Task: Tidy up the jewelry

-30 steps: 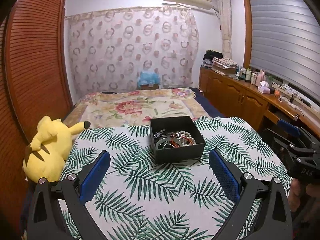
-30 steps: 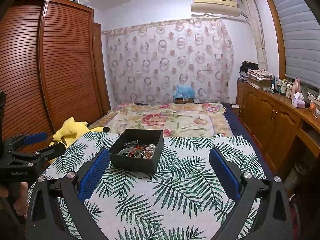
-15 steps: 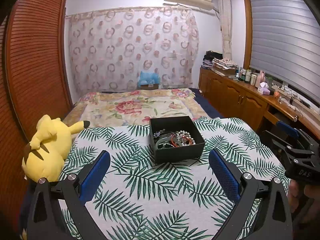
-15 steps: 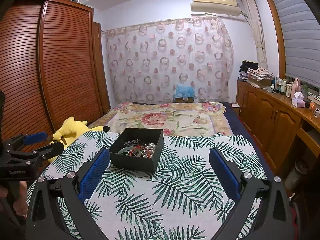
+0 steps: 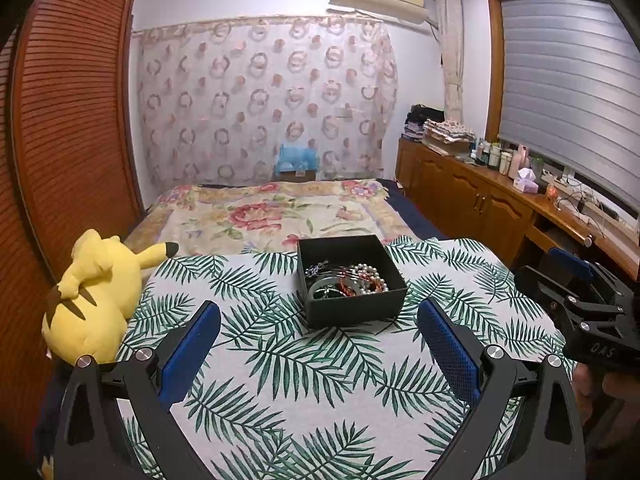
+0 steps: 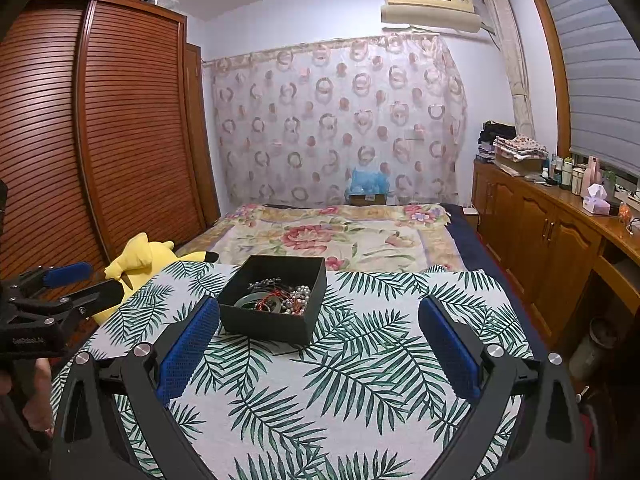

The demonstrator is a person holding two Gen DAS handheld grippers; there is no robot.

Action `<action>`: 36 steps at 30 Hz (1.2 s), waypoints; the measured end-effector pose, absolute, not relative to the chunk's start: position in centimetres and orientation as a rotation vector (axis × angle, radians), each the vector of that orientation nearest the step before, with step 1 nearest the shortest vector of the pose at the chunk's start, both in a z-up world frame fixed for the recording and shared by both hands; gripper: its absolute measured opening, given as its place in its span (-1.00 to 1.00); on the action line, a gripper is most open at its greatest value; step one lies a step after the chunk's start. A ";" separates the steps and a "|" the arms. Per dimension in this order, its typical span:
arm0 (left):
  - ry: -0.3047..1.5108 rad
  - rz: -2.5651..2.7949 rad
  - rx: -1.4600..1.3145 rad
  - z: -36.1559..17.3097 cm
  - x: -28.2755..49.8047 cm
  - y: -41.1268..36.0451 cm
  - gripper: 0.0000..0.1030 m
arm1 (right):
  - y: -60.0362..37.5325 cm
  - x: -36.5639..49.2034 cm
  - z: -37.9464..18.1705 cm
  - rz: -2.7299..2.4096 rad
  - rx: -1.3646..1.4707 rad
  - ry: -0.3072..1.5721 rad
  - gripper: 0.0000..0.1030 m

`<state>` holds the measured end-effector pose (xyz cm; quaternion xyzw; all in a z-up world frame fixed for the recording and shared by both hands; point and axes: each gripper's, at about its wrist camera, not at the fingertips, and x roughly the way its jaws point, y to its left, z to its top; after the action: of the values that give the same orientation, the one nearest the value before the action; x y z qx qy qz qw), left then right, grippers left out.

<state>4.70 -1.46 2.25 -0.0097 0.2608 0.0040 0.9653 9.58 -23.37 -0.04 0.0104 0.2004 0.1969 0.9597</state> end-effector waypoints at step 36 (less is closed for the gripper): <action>0.524 0.009 -0.026 2.2 4.8 -1.7 0.85 | -23.0 9.6 -0.8 0.398 0.018 0.408 0.95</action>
<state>4.77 -1.73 2.18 -0.0129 0.2590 0.0046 0.9658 9.59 -23.02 -0.80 0.0089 0.2011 0.1962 0.9597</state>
